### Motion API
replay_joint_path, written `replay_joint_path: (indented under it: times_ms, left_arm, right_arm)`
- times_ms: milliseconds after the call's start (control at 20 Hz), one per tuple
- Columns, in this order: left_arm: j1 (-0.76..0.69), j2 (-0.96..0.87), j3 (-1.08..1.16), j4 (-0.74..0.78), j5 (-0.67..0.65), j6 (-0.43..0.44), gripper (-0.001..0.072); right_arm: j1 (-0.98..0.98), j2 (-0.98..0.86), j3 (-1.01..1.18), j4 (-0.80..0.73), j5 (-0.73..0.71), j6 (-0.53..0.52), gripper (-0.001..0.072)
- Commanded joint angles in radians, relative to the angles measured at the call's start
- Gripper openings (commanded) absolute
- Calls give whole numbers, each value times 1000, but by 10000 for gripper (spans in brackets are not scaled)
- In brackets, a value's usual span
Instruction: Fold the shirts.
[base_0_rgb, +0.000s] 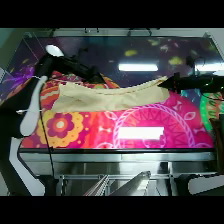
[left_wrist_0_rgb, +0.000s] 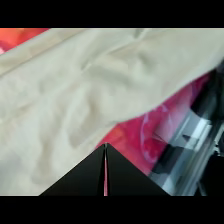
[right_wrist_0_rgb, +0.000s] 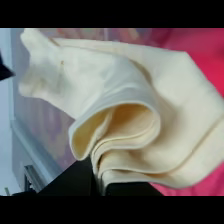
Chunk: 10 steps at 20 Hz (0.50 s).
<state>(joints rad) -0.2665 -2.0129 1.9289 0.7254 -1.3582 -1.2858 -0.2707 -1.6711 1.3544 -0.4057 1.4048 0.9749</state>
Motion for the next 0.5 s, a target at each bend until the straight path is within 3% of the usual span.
replay_joint_path:
  times_ms: [0, 200, 450]
  left_arm:
    - [-204, -70, 0, 208, 210, -92, -5]
    - [-309, -194, 77, 267, 254, -214, -4]
    - [-305, -186, 158, 196, 202, -222, -3]
  right_arm:
    - [13, 126, 13, 129, 95, -3, 17]
    - [41, 217, 14, 183, 122, 28, 17]
    - [122, 231, 14, 182, 113, 35, 17]
